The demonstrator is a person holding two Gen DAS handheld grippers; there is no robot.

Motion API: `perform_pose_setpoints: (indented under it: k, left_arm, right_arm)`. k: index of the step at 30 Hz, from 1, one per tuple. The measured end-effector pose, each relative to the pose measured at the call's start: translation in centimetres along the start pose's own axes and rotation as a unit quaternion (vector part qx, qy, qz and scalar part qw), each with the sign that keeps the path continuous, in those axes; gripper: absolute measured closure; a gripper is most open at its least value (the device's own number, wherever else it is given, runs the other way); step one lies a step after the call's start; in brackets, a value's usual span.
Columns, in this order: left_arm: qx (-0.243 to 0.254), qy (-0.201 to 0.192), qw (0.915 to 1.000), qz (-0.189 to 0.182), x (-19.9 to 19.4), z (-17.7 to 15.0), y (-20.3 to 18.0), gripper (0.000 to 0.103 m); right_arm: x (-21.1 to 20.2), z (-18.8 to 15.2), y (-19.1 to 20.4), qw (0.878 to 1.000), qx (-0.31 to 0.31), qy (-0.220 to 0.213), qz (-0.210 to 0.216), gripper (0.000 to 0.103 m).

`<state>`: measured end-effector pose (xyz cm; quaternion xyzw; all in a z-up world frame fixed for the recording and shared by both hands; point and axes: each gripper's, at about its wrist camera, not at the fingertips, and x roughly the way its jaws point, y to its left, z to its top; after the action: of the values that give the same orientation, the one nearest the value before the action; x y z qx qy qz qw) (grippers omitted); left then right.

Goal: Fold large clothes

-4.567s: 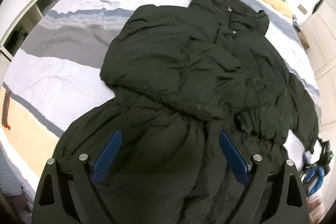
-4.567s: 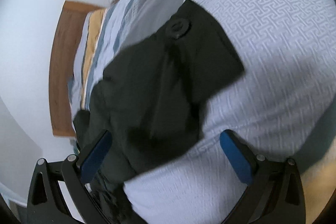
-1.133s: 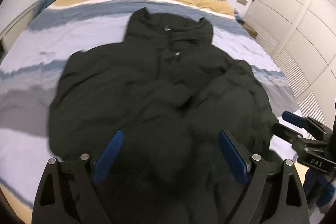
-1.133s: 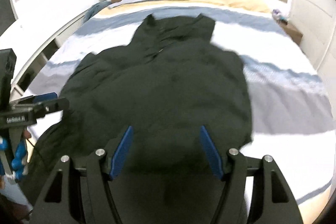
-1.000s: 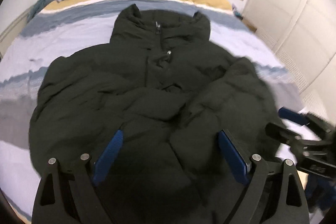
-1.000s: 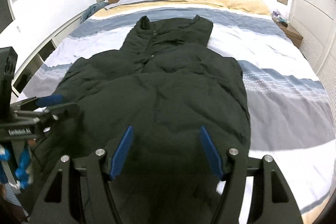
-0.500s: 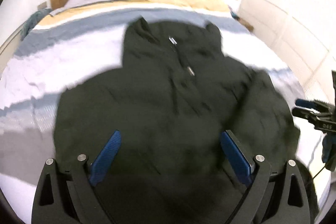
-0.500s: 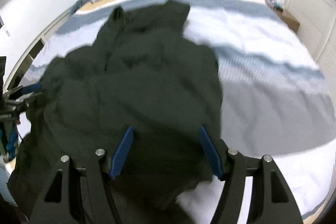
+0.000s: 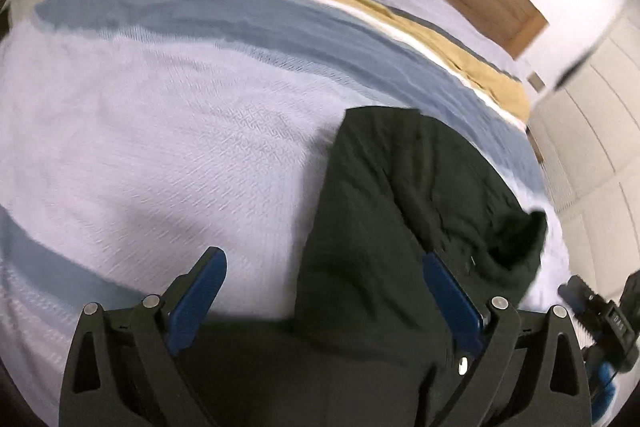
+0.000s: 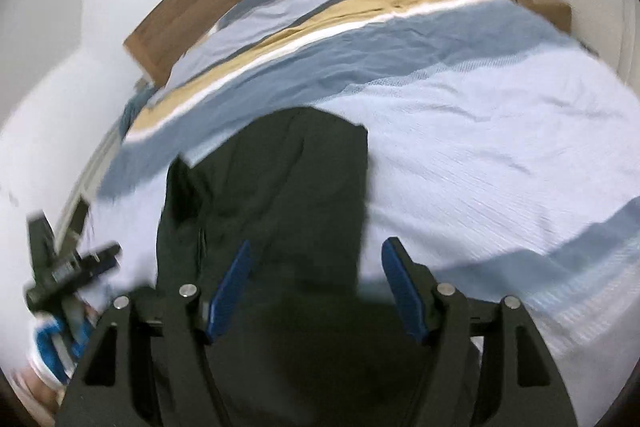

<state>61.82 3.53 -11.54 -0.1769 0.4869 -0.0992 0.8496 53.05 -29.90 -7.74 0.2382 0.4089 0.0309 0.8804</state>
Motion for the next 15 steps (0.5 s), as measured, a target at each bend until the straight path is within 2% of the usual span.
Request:
perform_pose_setpoints:
  k: [7,12,15]
  left_arm:
    - [-0.054,0.019,0.9983,-0.014,4.9,1.8,0.7,0.005]
    - [-0.052,0.033,0.9981,-0.011,6.9,1.7,-0.3,0.005]
    - [-0.044,0.043,0.9981,-0.001,7.7,1.8,-0.9,0.007]
  right_arm:
    - [5.3,3.0,-0.4,0.999,0.036,0.008,-0.001,0.034]
    - [7.2,4.5,-0.7,0.999,0.044,0.003,-0.025,0.034]
    - [9.0,5.0,-0.8,0.998,0.049,0.022,-0.037,0.034]
